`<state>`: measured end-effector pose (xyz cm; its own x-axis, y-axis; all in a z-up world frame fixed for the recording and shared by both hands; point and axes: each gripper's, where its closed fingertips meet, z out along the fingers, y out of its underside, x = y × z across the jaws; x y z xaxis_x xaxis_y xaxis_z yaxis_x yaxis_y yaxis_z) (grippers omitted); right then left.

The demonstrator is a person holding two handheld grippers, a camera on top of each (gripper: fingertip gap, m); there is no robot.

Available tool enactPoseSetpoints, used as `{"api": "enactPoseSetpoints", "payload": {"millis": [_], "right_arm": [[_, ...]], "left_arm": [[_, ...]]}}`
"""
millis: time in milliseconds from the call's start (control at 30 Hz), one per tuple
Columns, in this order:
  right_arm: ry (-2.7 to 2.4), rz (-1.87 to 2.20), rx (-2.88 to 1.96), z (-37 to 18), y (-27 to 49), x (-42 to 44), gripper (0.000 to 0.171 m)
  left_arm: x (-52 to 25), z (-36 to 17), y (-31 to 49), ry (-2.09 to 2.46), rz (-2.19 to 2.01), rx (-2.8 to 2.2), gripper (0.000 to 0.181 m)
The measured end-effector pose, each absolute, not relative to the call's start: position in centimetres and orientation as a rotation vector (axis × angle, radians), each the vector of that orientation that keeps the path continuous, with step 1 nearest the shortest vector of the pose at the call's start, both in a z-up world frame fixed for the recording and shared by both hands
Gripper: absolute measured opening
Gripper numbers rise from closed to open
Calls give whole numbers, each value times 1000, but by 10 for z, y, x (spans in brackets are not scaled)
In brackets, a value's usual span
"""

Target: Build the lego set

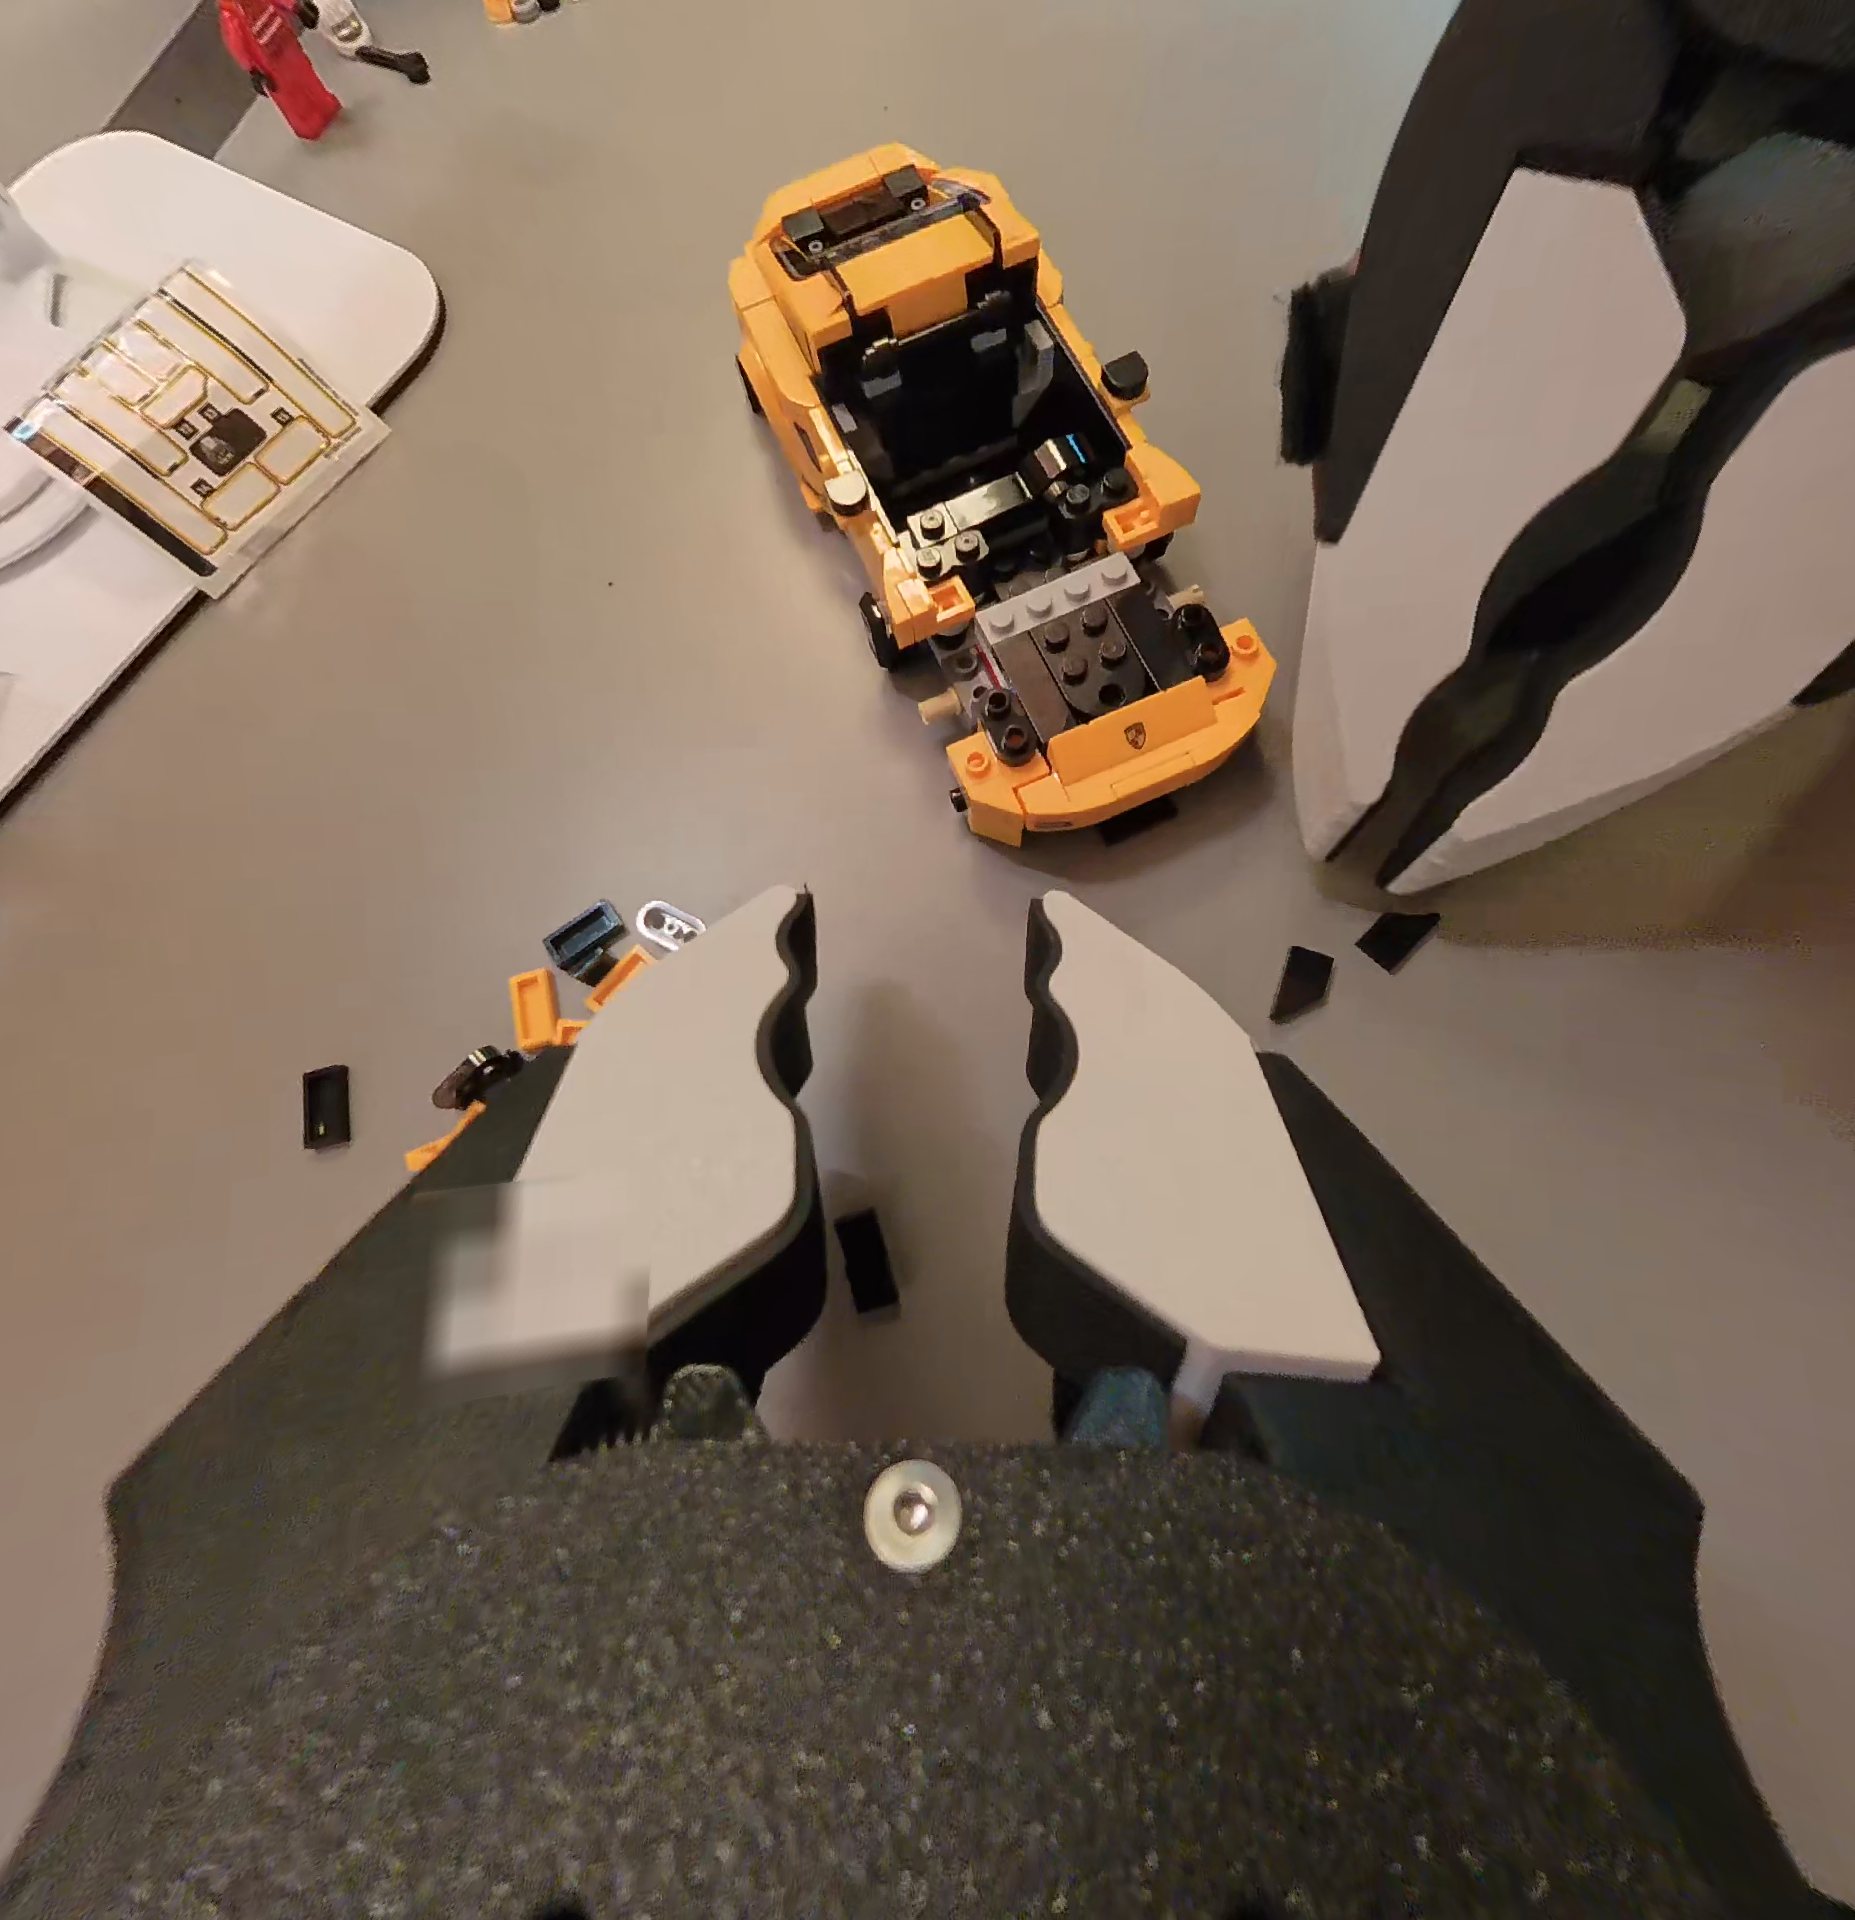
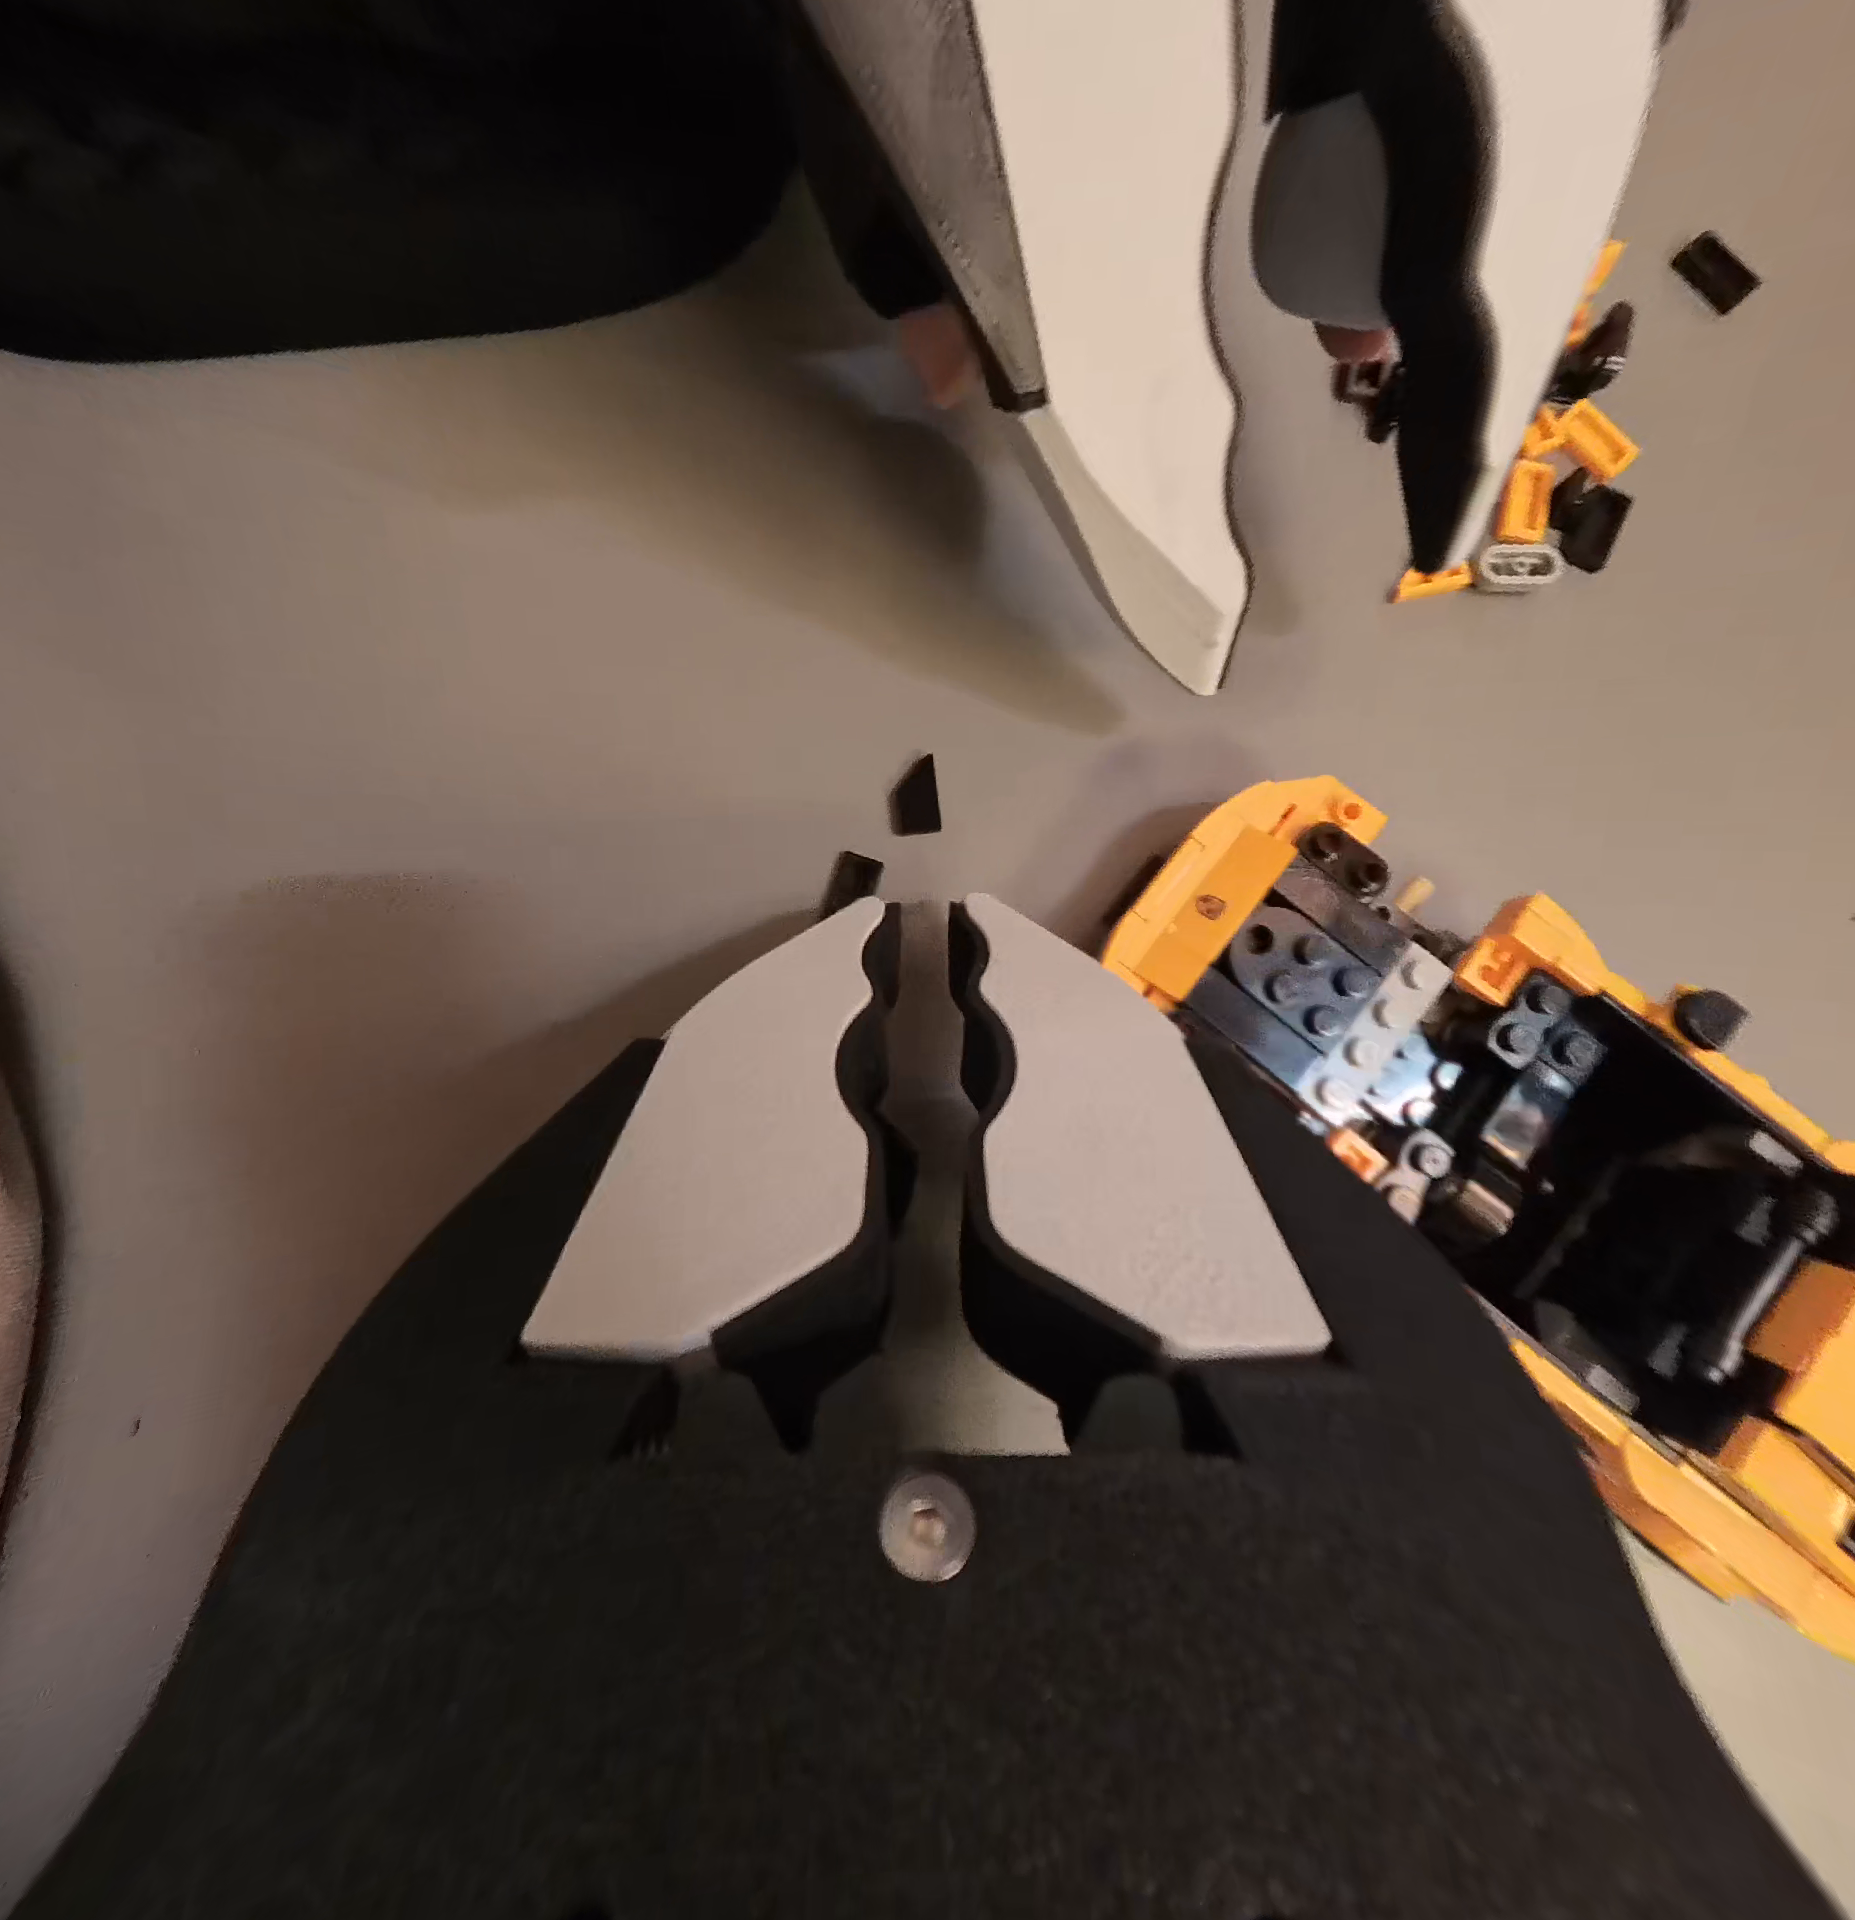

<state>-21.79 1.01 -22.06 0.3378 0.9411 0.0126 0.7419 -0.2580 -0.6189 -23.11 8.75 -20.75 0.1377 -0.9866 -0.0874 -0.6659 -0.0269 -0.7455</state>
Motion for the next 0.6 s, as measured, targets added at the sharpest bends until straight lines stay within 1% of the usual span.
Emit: {"api": "enactPoseSetpoints", "payload": {"millis": [133,267,400,600], "right_arm": [[-1543,516,-2061,-225,0,-234,3],[-1565,508,-1983,-221,-1,-257,9],[-1466,504,-2013,-210,13,-242,9],[-1485,467,-2074,-226,17,-239,11]], "left_arm": [[-231,-208,87,1602,-621,-1761,38],[-231,-208,87,1601,-619,-1762,38],[-232,-207,87,1596,-621,-1759,38],[-231,-209,85,1613,-623,-1760,38]]}}
